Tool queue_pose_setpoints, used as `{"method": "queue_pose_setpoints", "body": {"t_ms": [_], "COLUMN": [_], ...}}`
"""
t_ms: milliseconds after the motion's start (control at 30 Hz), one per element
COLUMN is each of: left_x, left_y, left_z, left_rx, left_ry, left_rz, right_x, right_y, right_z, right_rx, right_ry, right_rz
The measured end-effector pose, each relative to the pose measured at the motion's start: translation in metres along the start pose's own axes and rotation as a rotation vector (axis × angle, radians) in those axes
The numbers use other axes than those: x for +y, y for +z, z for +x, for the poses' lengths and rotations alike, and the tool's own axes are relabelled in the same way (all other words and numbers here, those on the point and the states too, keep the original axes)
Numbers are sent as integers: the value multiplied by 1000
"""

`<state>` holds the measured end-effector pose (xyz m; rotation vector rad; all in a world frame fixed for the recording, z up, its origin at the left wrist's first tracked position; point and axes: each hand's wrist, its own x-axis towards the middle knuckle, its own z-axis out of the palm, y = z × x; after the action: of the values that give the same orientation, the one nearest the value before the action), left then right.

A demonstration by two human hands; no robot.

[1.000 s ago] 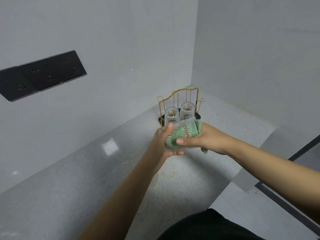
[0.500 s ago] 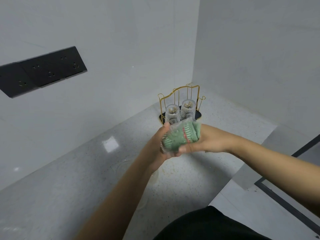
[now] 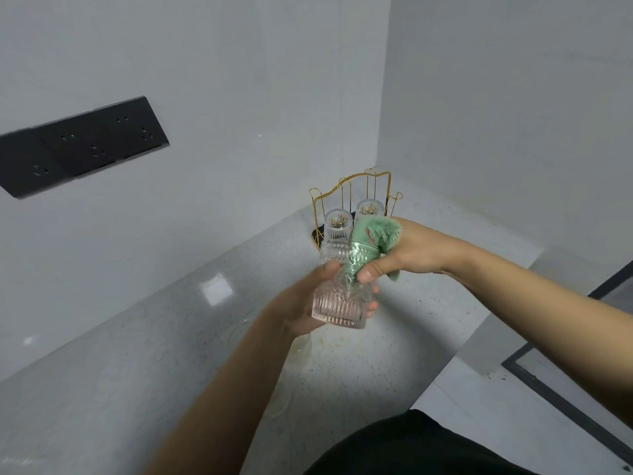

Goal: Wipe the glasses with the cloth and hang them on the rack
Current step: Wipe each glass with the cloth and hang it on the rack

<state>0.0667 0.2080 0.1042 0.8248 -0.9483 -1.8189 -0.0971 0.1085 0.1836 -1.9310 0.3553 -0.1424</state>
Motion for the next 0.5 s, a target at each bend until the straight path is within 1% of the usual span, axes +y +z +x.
{"method": "queue_pose_setpoints", "body": {"t_ms": [100, 167, 200, 267, 333, 367, 400, 467, 500], "left_x": [-3, -5, -5, -6, -7, -8, -10, -12, -12], "left_y": [-7, -9, -7, -4, 1, 3, 8, 23, 30], "left_z": [-2, -2, -1, 5, 15, 19, 21, 20, 19], "left_rx": [117, 229, 280, 430, 668, 744, 736, 592, 557], "left_ry": [42, 115, 177, 299, 305, 293, 294, 290, 273], "left_rz": [-69, -119, -137, -131, -180, -228, -271, -379, -435], "right_x": [16, 23, 27, 34, 39, 40, 39, 32, 29], "right_y": [5, 10, 16, 38, 66, 80, 93, 108, 110], "right_z": [1, -1, -1, 2, 10, 14, 18, 25, 29], "right_rx": [395, 644, 723, 778, 789, 793, 804, 865, 910], "right_ry": [49, 128, 165, 194, 142, 108, 75, 60, 64], "right_rz": [251, 315, 305, 336, 487, 578, 657, 723, 727]}}
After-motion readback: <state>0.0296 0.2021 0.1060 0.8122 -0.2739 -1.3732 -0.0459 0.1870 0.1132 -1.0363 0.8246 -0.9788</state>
